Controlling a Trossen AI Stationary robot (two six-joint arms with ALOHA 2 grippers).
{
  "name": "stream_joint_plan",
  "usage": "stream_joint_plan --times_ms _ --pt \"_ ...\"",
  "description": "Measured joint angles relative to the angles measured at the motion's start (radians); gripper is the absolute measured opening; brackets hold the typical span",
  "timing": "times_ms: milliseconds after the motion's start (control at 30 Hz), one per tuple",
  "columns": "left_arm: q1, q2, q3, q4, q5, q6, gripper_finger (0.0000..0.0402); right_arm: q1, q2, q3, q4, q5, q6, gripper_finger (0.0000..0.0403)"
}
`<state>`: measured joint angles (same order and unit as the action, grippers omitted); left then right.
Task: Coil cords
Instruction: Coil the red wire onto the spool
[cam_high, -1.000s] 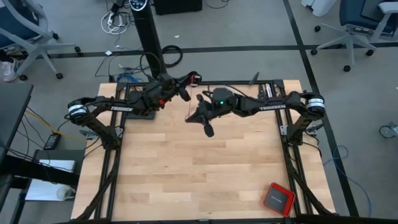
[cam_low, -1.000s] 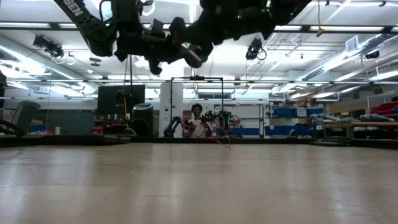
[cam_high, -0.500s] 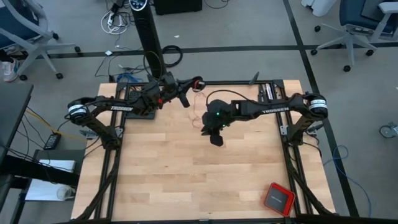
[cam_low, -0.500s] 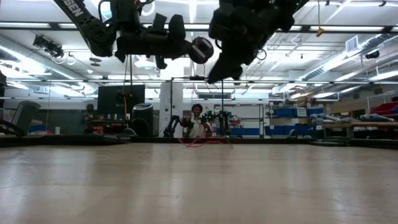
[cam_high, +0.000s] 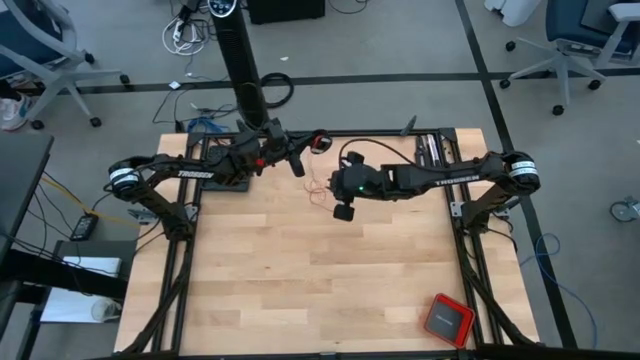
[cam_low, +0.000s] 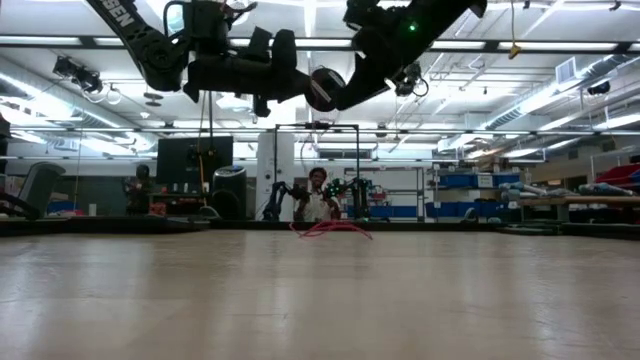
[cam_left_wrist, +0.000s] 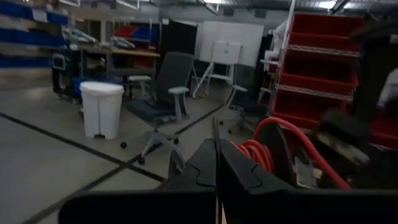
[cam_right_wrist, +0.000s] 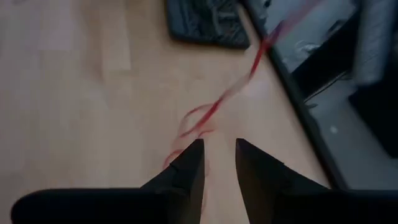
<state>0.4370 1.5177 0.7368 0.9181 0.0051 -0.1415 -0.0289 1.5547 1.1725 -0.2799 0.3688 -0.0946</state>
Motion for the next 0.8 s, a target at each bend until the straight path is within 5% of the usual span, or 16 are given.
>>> stream_joint_plan --times_ms 500,633,800 --pt "0.002 0.000 0.000 -0.087 -0.006 -0.033 0.0006 -0.090 0.000 0.000 0.076 0.014 -0.118 0.0069" --pt "0.002 -0.002 0.000 -0.086 -0.006 -0.020 0.0006 -0.126 -0.001 -0.068 0.259 -0.163 -0.143 0.0061" --pt "0.002 -0.015 -0.004 -0.077 -0.008 0.023 0.0006 -0.169 0.000 -0.177 0.420 -0.220 -0.141 0.0045"
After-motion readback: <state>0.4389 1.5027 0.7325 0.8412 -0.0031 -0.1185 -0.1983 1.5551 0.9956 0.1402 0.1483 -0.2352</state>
